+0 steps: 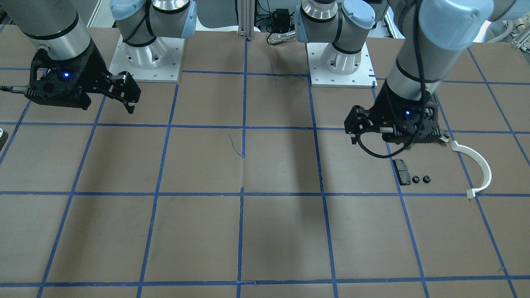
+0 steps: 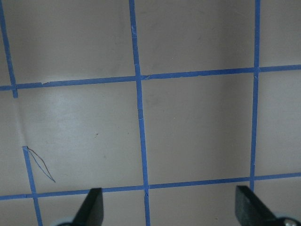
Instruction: Place bearing gear from tray to pile
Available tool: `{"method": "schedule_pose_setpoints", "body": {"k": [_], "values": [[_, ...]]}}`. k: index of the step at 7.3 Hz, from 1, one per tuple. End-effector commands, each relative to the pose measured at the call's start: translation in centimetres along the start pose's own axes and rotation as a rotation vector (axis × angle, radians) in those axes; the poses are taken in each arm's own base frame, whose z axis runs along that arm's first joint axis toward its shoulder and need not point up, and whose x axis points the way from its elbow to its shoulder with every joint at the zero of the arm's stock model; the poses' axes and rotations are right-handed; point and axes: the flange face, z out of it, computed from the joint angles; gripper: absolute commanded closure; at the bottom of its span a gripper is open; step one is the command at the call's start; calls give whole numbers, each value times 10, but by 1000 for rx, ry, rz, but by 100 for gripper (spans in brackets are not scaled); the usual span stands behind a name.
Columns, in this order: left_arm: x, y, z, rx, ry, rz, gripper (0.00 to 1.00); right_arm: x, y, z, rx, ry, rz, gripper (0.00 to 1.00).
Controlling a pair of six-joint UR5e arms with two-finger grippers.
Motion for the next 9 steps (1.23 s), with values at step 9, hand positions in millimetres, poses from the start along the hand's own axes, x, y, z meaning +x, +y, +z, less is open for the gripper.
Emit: {"method": "schedule_pose_setpoints", "body": {"k": [9], "values": [[15, 27, -24, 27, 23, -3, 0, -7, 7, -6, 6, -65, -2, 0]]}}
